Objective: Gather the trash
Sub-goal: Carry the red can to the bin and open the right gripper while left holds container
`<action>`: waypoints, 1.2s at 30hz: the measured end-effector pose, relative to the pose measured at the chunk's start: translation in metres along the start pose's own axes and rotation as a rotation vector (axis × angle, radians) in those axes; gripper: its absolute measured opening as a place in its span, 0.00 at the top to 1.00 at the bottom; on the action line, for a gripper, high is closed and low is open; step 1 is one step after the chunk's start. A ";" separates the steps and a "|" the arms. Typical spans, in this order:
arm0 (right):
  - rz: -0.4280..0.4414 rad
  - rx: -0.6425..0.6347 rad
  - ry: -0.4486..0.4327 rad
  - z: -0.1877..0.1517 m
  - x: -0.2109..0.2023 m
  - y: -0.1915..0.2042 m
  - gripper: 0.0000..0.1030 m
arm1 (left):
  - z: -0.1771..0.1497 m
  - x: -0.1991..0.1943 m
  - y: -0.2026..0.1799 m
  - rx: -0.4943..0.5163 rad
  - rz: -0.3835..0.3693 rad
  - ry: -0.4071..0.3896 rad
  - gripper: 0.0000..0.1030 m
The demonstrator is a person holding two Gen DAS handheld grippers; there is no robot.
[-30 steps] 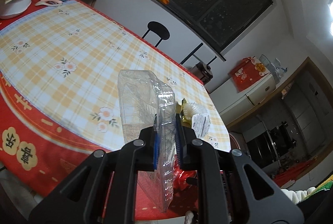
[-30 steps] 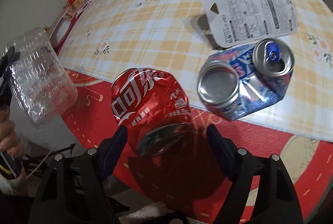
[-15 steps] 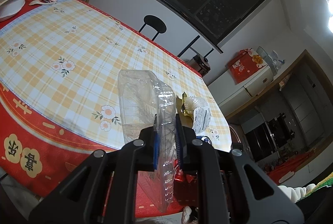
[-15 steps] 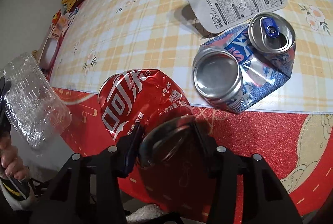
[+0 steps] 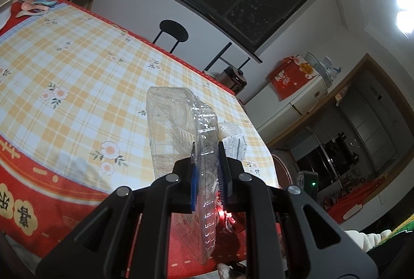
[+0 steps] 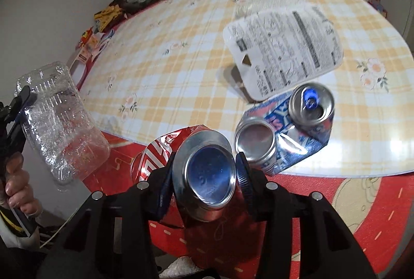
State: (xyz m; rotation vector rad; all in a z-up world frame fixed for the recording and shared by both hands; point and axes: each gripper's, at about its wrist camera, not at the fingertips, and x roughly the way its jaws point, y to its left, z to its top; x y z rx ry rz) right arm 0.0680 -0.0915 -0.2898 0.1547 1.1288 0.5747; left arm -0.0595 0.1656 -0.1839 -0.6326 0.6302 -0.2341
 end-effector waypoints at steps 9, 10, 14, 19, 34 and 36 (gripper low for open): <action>-0.022 0.052 -0.124 0.009 -0.040 -0.027 0.56 | 0.010 0.016 -0.022 0.056 -0.051 0.016 0.84; -0.029 0.061 -0.141 0.009 -0.044 -0.031 0.57 | 0.012 0.019 -0.024 0.063 -0.058 0.017 0.84; -0.059 0.106 -0.205 0.012 -0.065 -0.047 0.57 | 0.018 0.029 -0.033 0.083 -0.084 0.025 0.84; -0.112 0.173 -0.289 0.014 -0.097 -0.079 0.57 | 0.025 0.050 -0.050 0.115 -0.128 0.048 0.84; -0.284 0.316 -0.470 0.022 -0.205 -0.237 0.57 | 0.016 0.122 -0.132 0.145 -0.156 0.057 0.84; -0.299 0.326 -0.484 0.025 -0.217 -0.262 0.57 | 0.013 0.128 -0.147 0.154 -0.147 0.049 0.84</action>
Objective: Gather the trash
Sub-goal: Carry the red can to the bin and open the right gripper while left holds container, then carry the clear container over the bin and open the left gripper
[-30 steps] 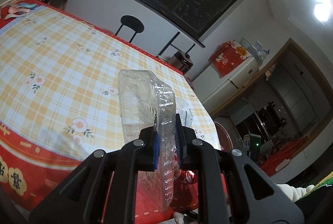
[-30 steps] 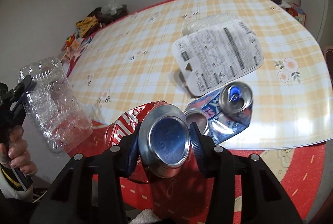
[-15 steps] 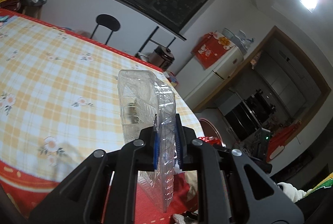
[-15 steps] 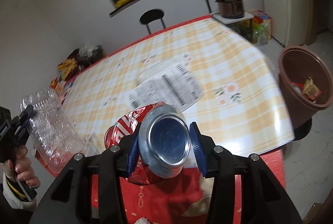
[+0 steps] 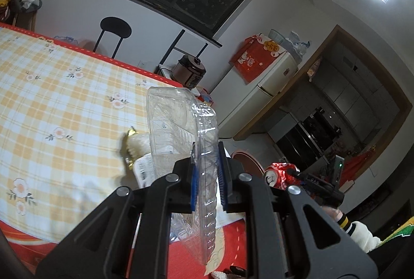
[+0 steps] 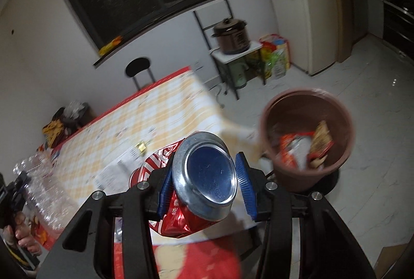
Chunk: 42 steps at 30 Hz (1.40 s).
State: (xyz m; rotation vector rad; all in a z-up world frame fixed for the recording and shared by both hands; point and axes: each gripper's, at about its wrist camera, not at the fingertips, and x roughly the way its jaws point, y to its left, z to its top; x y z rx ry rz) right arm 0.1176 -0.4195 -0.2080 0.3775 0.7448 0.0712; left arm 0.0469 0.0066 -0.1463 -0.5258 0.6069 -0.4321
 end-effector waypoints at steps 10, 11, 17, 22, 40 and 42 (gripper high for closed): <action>-0.047 0.042 -0.006 0.058 0.017 -0.110 0.57 | -0.009 0.045 -0.060 -0.022 0.071 -0.041 0.84; -0.049 0.052 0.001 0.063 0.023 -0.121 0.57 | -0.011 0.049 -0.065 -0.025 0.078 -0.041 0.84; -0.054 0.054 0.065 0.086 0.063 -0.155 0.56 | -0.021 0.069 -0.092 -0.027 0.130 -0.039 0.84; -0.025 0.023 0.094 0.102 0.086 -0.152 0.37 | -0.026 0.080 -0.110 -0.023 0.161 -0.034 0.84; -0.095 -0.052 -0.154 0.126 -0.029 -0.142 0.05 | 0.000 0.153 -0.174 0.145 0.013 0.081 0.84; -0.111 -0.055 -0.169 0.121 -0.044 -0.147 0.05 | 0.001 0.169 -0.184 0.171 -0.012 0.107 0.84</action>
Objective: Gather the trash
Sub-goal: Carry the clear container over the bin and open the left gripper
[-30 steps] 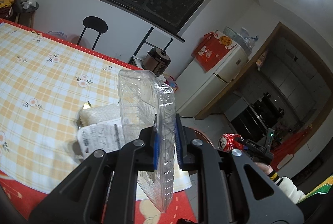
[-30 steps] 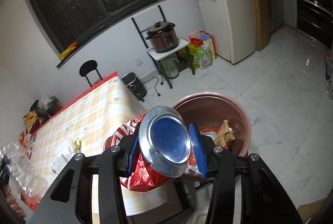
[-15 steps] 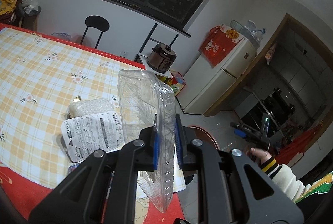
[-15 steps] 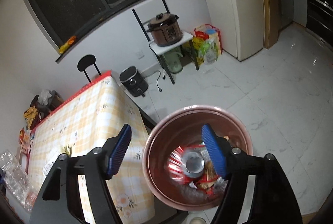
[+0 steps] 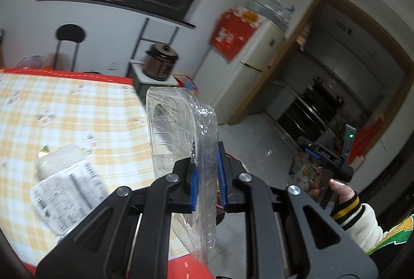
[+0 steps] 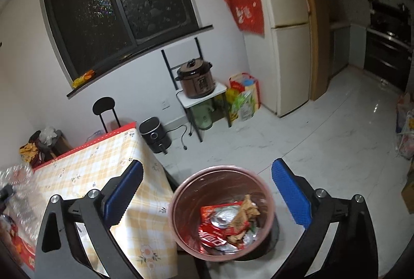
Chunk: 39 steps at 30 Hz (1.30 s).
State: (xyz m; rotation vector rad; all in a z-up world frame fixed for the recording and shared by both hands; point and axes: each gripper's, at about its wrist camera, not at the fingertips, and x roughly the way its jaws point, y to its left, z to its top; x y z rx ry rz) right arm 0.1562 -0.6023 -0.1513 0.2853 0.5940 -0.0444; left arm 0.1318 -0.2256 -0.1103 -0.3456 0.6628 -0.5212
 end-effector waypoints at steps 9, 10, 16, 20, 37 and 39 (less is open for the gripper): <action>-0.075 0.028 0.005 -0.017 -0.034 -0.045 0.05 | 0.009 0.093 -0.045 0.072 -0.102 0.099 0.84; -0.086 0.036 0.008 -0.019 -0.035 -0.052 0.05 | 0.009 0.106 -0.051 0.081 -0.112 0.109 0.84; -0.130 0.071 0.025 -0.032 -0.045 -0.088 0.05 | 0.003 0.193 -0.086 0.111 -0.134 0.191 0.84; -0.147 0.076 0.039 -0.040 -0.051 -0.101 0.05 | 0.003 0.236 -0.105 0.137 -0.146 0.219 0.84; -0.057 0.045 0.007 -0.026 -0.045 -0.084 0.05 | 0.028 0.188 -0.103 0.188 -0.023 0.113 0.06; -0.031 0.032 0.004 -0.023 -0.042 -0.075 0.05 | 0.033 0.164 -0.089 0.174 0.017 0.078 0.06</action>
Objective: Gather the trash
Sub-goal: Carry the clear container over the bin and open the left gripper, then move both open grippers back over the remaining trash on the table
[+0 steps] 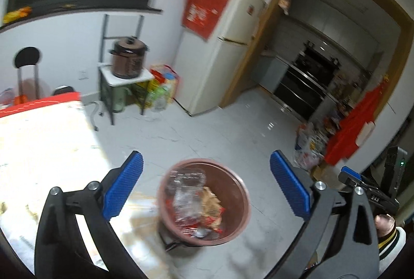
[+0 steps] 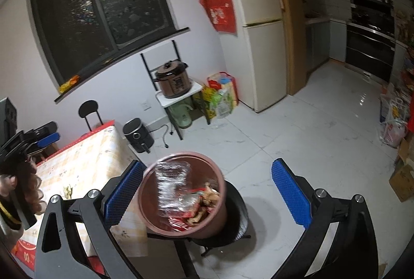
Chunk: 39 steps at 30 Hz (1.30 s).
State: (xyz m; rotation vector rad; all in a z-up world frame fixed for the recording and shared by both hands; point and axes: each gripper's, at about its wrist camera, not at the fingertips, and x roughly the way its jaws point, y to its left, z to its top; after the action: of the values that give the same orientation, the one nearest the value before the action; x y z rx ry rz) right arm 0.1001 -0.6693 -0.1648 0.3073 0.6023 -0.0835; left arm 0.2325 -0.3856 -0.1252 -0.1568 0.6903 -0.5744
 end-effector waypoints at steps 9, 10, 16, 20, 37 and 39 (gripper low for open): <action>0.144 -0.075 0.033 0.002 0.028 0.064 0.05 | -0.027 -0.137 0.090 -0.152 0.275 -0.146 0.06; 0.158 -0.084 0.039 0.001 0.031 0.072 0.05 | -0.033 -0.155 0.100 -0.173 0.312 -0.161 0.06; 0.263 -0.160 0.074 -0.007 0.050 0.127 0.05 | -0.081 -0.245 0.152 -0.314 0.514 -0.212 0.06; 0.338 -0.215 0.118 -0.017 0.063 0.171 0.05 | -0.117 -0.278 0.170 -0.387 0.591 -0.202 0.06; 0.483 -0.316 0.314 -0.102 0.090 0.337 0.05 | -0.203 -0.295 0.227 -0.416 0.579 -0.087 0.06; 0.475 -0.336 0.348 -0.117 0.091 0.355 0.05 | -0.202 -0.293 0.240 -0.407 0.553 -0.080 0.06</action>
State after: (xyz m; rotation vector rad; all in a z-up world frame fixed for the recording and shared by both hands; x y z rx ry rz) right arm 0.1700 -0.2940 -0.2156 0.1308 0.8586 0.5332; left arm 0.0274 -0.0147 -0.1942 -0.3516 0.7285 0.1072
